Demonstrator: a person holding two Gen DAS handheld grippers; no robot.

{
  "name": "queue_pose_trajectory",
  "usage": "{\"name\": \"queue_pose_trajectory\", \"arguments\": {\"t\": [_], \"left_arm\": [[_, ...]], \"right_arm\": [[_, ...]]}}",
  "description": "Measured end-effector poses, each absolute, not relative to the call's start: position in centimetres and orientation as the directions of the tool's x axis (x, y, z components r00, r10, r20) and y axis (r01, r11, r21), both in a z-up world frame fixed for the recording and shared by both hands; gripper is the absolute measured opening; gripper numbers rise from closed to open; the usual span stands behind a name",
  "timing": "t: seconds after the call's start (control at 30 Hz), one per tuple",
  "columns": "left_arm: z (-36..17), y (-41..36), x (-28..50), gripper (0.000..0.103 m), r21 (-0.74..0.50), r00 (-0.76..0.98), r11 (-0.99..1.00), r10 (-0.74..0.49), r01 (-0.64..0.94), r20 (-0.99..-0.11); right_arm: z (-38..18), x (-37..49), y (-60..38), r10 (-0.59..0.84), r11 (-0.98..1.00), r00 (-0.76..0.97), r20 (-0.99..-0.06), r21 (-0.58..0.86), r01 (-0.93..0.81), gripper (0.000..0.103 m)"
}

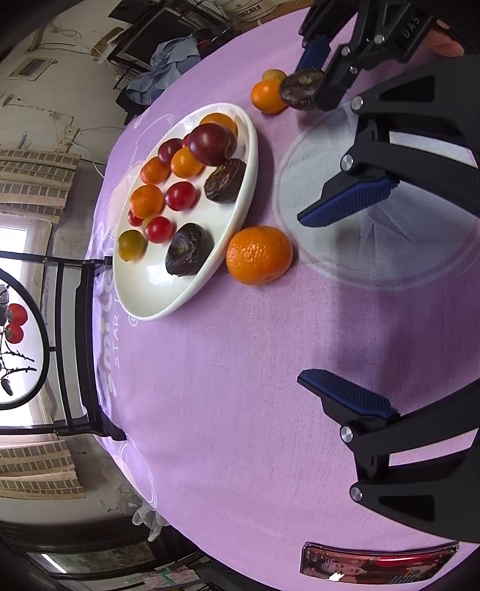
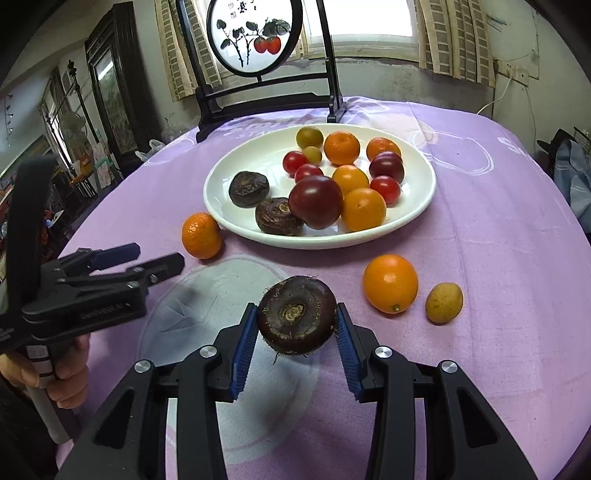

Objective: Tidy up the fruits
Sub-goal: 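Place an orange with left tool while right tool places dark brown fruit on plate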

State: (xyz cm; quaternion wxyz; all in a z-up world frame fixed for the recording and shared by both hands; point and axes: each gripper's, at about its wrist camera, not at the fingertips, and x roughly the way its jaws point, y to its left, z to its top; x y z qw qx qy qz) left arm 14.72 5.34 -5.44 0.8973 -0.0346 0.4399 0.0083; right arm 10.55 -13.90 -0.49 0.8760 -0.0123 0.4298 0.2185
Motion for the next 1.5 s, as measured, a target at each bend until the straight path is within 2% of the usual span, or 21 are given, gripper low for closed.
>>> {"name": "queue_pose_trajectory", "arguments": {"t": [0.17, 0.27, 0.4, 0.57, 0.63, 0.7, 0.9, 1.2, 1.33, 1.5], "left_arm": [[-6.1, 4.1, 15.7, 0.077, -0.051, 0.578, 0.999, -0.031, -0.019, -0.816], [-6.2, 3.1, 16.6, 0.073, -0.023, 0.579, 1.000, -0.020, 0.002, -0.815], [-7.0, 1.8, 18.0, 0.057, 0.012, 0.560, 1.000, -0.003, 0.024, -0.829], [-6.9, 1.4, 19.2, 0.049, 0.010, 0.559, 1.000, 0.008, 0.002, -0.829], [-6.9, 1.8, 19.4, 0.038, 0.005, 0.560, 1.000, 0.014, -0.018, -0.828], [-6.8, 2.3, 19.4, 0.033, 0.000, 0.559, 1.000, 0.010, -0.018, -0.829], [-6.5, 3.2, 17.8, 0.033, -0.012, 0.566, 1.000, 0.002, -0.021, -0.824], [-1.9, 3.9, 13.6, 0.033, -0.067, 0.656, 0.998, -0.063, 0.019, -0.752], [0.0, 3.2, 13.3, 0.033, -0.064, 0.679, 0.996, -0.088, 0.060, -0.729], [1.8, 2.0, 14.8, 0.033, -0.039, 0.701, 0.996, -0.082, 0.078, -0.708]], "right_arm": [[-0.4, 10.5, -13.9, 0.388, 0.896, 0.527, -0.756, 0.177, -0.407, 0.042], [-0.2, 10.6, -14.1, 0.385, 0.898, 0.529, -0.756, 0.176, -0.403, 0.042], [-0.1, 10.5, -14.3, 0.371, 0.904, 0.534, -0.760, 0.162, -0.397, 0.043], [-0.3, 10.6, -14.4, 0.367, 0.905, 0.529, -0.765, 0.161, -0.394, 0.043], [-0.4, 10.6, -14.5, 0.366, 0.905, 0.529, -0.765, 0.160, -0.394, 0.043], [-0.3, 10.6, -14.4, 0.368, 0.904, 0.529, -0.764, 0.161, -0.396, 0.043], [-0.3, 10.4, -14.3, 0.367, 0.904, 0.534, -0.762, 0.156, -0.399, 0.043], [0.6, 9.9, -14.4, 0.414, 0.887, 0.556, -0.720, 0.184, -0.422, 0.042], [2.3, 9.8, -14.8, 0.452, 0.877, 0.572, -0.684, 0.224, -0.425, 0.042], [4.7, 11.5, -14.3, 0.453, 0.876, 0.603, -0.656, 0.201, -0.438, 0.042]]}}
